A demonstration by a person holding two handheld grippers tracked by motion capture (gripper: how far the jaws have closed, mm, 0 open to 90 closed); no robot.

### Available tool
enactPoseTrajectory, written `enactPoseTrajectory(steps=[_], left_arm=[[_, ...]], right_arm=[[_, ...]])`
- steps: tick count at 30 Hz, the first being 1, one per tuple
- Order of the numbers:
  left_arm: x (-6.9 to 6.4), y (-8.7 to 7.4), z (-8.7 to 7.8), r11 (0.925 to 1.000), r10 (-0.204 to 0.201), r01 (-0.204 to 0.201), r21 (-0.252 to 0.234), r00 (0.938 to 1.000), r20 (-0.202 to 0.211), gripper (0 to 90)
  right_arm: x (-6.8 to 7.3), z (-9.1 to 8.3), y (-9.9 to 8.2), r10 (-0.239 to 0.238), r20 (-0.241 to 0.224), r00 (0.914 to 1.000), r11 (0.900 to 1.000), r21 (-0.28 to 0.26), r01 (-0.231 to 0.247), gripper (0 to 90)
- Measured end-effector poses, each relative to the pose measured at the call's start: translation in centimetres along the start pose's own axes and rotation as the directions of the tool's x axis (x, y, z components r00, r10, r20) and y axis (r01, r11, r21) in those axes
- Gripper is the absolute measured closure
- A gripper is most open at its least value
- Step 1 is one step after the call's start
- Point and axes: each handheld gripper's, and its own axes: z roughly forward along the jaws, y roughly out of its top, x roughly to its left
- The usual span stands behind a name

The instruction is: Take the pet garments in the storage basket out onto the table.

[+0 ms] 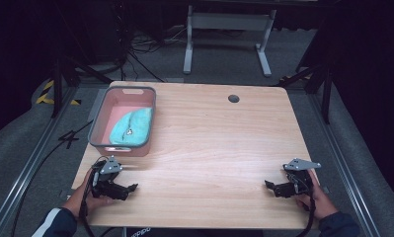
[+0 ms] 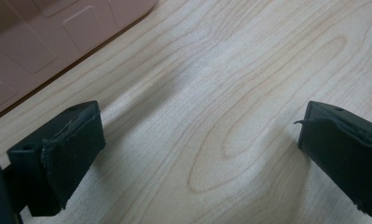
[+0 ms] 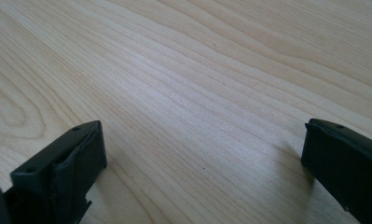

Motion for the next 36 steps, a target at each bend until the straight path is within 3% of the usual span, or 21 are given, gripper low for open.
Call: enactPoseTrajectory(steps=[5, 10, 13, 18, 22, 26, 29, 30, 36], left_arm=[[0.3, 0.2, -0.5, 0.9980, 0.035, -0.037, 0.051, 0.9986, 0.039, 2.7], [0.3, 0.6, -1.1, 0.9961, 0.048, -0.051, 0.073, 0.9981, 0.039, 17.2], [0.1, 0.7, -1.2, 0.9939, 0.061, -0.064, 0.090, 0.9977, 0.029, 16.3], [-0.2, 1.3, -2.2, 0.9942, 0.072, -0.074, 0.078, 0.9969, 0.031, 17.0], [-0.4, 1.8, -2.9, 0.9904, 0.108, -0.109, 0.085, 0.9940, 0.016, 17.8], [-0.4, 2.3, -3.8, 0.9922, 0.100, -0.100, 0.074, 0.9950, 0.008, 18.5], [-0.3, 2.6, -5.0, 0.9933, 0.109, -0.108, 0.041, 0.9937, -0.023, 20.5], [-0.4, 2.7, -5.3, 0.9932, 0.111, -0.110, 0.040, 0.9936, -0.024, 23.8], [0.1, 3.7, -7.3, 0.9940, 0.108, -0.107, 0.021, 0.9918, -0.068, 23.9]], right_arm=[[0.0, 0.0, 0.0, 0.001, 0.000, 1.0000, 1.0000, 0.000, -0.001, 0.2], [0.0, 0.0, 0.0, 0.001, 0.000, 1.0000, 1.0000, 0.000, -0.001, 0.2], [0.0, 0.0, 0.0, 0.001, 0.000, 1.0000, 1.0000, 0.000, -0.001, 0.2], [0.0, 0.0, 0.0, 0.001, 0.000, 1.0000, 1.0000, -0.001, -0.001, 0.2], [0.0, 0.0, 0.0, 0.001, 0.000, 1.0000, 1.0000, -0.001, -0.001, 0.2], [0.0, 0.0, 0.0, 0.001, 0.000, 1.0000, 1.0000, 0.000, -0.001, 0.2], [0.0, 0.0, 0.0, 0.001, 0.001, 1.0000, 1.0000, -0.001, -0.001, 0.2], [0.0, 0.0, 0.0, 0.001, 0.001, 1.0000, 1.0000, -0.001, -0.001, 0.2], [0.0, 0.0, 0.0, 0.001, 0.001, 1.0000, 1.0000, -0.001, -0.001, 0.2]])
